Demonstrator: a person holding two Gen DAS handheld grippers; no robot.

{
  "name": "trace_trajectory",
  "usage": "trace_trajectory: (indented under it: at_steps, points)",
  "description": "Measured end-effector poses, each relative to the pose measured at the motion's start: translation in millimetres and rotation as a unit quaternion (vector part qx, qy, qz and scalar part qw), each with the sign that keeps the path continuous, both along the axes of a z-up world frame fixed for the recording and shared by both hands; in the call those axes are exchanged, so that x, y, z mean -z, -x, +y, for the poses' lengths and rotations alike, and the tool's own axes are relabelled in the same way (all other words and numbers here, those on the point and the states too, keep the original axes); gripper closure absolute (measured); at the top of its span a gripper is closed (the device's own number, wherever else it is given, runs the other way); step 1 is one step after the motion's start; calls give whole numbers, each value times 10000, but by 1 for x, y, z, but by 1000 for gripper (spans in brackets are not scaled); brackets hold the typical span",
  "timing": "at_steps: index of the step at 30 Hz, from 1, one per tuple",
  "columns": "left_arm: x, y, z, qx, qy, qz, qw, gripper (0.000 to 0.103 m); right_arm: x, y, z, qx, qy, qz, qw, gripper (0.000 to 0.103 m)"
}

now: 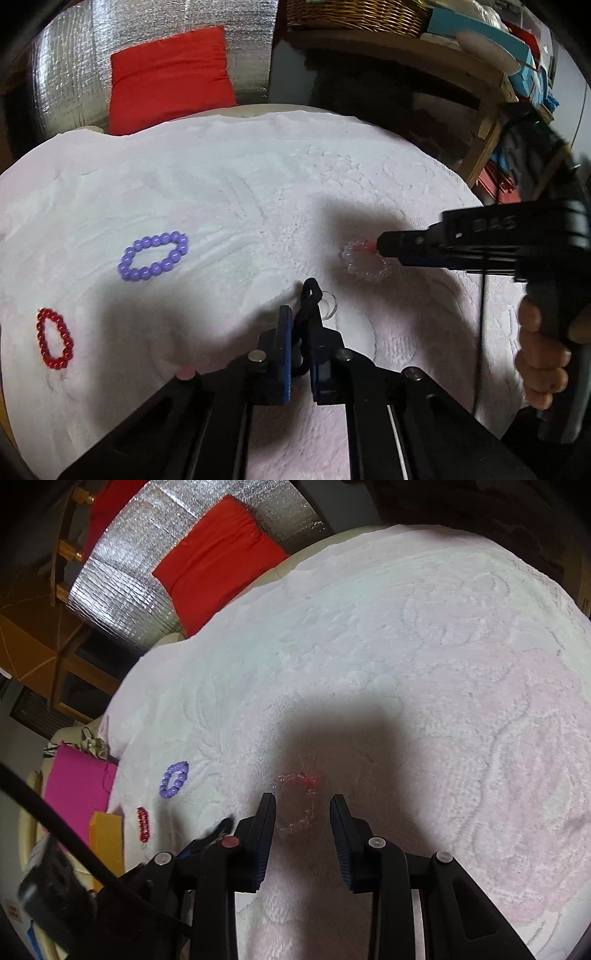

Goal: Organize jewelry

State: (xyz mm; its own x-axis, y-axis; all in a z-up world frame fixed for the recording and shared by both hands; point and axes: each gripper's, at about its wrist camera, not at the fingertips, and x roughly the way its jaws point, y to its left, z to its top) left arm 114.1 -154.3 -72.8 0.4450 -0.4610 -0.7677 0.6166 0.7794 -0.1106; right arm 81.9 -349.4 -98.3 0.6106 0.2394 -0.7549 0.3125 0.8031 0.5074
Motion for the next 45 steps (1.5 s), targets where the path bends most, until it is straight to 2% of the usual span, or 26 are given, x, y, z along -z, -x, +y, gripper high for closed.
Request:
trace_trajectory:
  at_steps: [3,5,7,9,11,14,23,28,34,42,43,44,45]
  points:
    - [-3,1,9,-90,-2,5,10000,95,6,-7,6,38,292,120,9995,70]
    - [-5,1,16,-167,-11,-21,9999,95,5,-10,12,50,666,123,9977,77]
    - [-7,1,22,-263,-17,-28,9996,95,5,-13,22,-5,1205,193,9925,89]
    - [-9,-1,30,-391,-42,-58,9992,95,3,-13,31,-10,1515,175,9883,92]
    - [-11,-1,40,-529,-58,-88,9985,95,1,-13,35,-29,1568,127,9875,94]
    - [-14,-4,56,-737,-45,-79,9972,95,-3,-11,42,-85,1459,-18,9893,95]
    - [-10,-4,96,-1036,-162,77,9945,95,-11,-10,74,-667,474,-379,9959,94]
    - [-11,-2,111,-1077,-130,133,9940,95,-13,-8,95,-962,381,-477,9935,94]
    - [-12,2,114,-1066,-142,119,9941,95,-12,-7,98,-1038,170,-502,9932,95]
    - [4,-2,110,-1057,-363,369,9931,93,2,-11,93,-990,163,-87,9949,94]
    - [5,-2,110,-1055,-369,380,9930,93,2,-11,92,-976,188,-64,9950,91]
    - [5,-2,110,-1057,-364,388,9930,90,2,-11,91,-964,205,-34,9951,91]
    - [6,-2,110,-1070,-366,405,9928,83,3,-11,91,-963,191,-25,9952,91]
